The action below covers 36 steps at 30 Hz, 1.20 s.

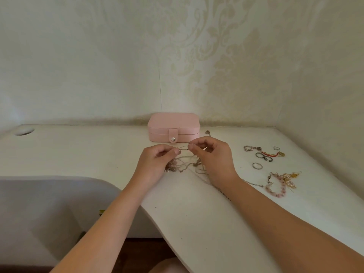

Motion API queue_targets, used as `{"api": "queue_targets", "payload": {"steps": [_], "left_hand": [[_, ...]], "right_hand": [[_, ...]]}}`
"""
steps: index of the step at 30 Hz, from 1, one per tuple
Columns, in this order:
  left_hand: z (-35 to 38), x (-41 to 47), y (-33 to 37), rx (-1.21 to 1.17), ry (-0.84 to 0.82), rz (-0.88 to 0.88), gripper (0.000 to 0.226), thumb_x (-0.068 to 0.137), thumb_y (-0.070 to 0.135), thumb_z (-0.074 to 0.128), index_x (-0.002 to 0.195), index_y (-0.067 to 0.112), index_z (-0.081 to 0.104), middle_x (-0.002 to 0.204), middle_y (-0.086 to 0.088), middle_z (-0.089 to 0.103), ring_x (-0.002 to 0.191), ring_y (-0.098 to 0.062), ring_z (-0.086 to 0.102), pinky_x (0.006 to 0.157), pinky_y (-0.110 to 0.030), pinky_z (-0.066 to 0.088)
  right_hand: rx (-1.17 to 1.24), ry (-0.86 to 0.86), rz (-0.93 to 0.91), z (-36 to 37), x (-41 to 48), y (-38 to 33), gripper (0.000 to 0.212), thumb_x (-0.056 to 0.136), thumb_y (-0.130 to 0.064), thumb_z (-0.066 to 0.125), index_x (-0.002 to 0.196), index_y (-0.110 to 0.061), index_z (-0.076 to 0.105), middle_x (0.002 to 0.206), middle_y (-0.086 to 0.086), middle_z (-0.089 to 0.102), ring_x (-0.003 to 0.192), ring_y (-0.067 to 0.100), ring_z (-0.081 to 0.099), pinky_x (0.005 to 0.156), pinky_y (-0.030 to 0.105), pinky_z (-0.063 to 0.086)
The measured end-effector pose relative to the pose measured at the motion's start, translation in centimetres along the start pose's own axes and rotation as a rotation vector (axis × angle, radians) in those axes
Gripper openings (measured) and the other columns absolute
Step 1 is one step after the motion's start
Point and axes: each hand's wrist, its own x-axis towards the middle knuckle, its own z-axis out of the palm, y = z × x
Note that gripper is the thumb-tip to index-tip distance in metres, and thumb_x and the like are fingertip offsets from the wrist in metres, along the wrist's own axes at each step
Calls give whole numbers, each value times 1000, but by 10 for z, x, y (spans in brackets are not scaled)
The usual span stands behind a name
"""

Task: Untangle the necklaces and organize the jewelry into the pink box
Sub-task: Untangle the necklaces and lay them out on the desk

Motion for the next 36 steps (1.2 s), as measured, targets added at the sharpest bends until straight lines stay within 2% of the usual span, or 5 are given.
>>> {"api": "queue_targets", "payload": {"steps": [6, 13, 22, 28, 36], "left_hand": [[1, -4, 1, -70, 53, -20, 15, 89, 14, 62, 81, 14, 75, 50, 3, 52, 47, -8, 47, 50, -17, 39], [-3, -2, 2, -151, 56, -96, 17, 91, 18, 59, 81, 9, 69, 56, 2, 37, 49, -9, 31, 44, -17, 26], [-13, -1, 9, -423, -190, -270, 19, 92, 23, 52, 78, 12, 58, 71, 4, 54, 44, -3, 27, 38, -12, 18], [-20, 0, 9, -567, -346, -363, 21, 79, 32, 54, 93, 19, 63, 61, 8, 39, 41, 0, 21, 37, -12, 8], [-24, 3, 5, -613, -360, -307, 41, 81, 29, 55, 121, 30, 62, 77, 5, 55, 49, -1, 30, 34, -9, 16]], "right_hand": [[-32, 20, 21, -2, -1, -1, 5, 86, -13, 67, 83, -15, 68, 67, -7, 60, 43, 7, 48, 45, 18, 41], [-2, 9, 16, 1, 0, 0, 13, 85, -2, 65, 80, -14, 64, 71, -2, 62, 54, 8, 59, 55, 18, 47], [19, 14, -32, 2, -2, -3, 20, 87, 2, 60, 79, -16, 59, 75, 0, 61, 55, 8, 58, 54, 15, 46], [-6, 1, -56, 3, -3, -4, 16, 89, 0, 58, 82, -14, 58, 80, 1, 61, 55, 5, 60, 56, 14, 48], [-119, -25, -56, 3, -4, 0, 9, 89, -10, 62, 92, -18, 61, 91, -5, 65, 74, 7, 61, 61, 6, 41]]}}
